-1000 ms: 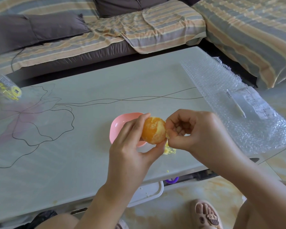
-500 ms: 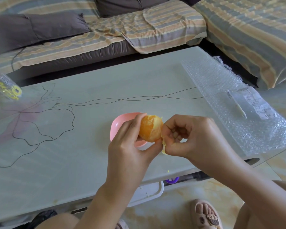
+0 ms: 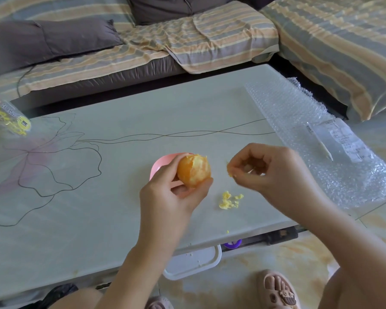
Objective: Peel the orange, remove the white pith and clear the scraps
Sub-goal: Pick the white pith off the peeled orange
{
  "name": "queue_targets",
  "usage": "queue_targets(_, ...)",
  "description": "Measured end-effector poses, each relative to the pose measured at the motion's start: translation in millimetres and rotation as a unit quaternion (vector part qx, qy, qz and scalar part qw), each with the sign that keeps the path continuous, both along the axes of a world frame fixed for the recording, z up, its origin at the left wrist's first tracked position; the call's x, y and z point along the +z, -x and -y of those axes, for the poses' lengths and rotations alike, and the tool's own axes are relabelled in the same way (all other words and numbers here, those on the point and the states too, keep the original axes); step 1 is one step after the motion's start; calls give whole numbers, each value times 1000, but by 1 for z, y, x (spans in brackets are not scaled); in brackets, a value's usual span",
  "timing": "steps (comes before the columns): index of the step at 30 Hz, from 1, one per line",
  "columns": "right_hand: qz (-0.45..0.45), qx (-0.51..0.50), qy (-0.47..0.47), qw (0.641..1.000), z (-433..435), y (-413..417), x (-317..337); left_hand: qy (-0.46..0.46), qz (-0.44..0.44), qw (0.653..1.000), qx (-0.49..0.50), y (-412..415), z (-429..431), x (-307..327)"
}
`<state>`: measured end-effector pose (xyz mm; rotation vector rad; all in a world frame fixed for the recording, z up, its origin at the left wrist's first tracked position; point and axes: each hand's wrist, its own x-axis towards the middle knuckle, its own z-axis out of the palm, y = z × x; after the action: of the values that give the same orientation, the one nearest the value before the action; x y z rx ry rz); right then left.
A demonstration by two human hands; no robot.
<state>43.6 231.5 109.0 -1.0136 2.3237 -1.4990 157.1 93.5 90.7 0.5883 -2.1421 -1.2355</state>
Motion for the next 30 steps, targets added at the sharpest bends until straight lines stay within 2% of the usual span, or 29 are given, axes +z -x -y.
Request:
queue_targets(5,-21,-26,-131,991,6,24,-29,-179,22,981,-68,-3,15,-7)
queue_targets(9,-38,-17,-192,981,11,28,-47,-255,13,964,-79,-6,20,-12)
queue_targets(15,-90,9,-200,976,18,25,-55,-281,5,957,-67,-8,24,-13)
queue_targets(22,1,-1,-154,988,20,27,-63,-258,37,964,-53,-10,27,-16)
queue_targets(30,60,-12,-155,986,23,30,-71,-348,8,934,-76,-7,26,-15)
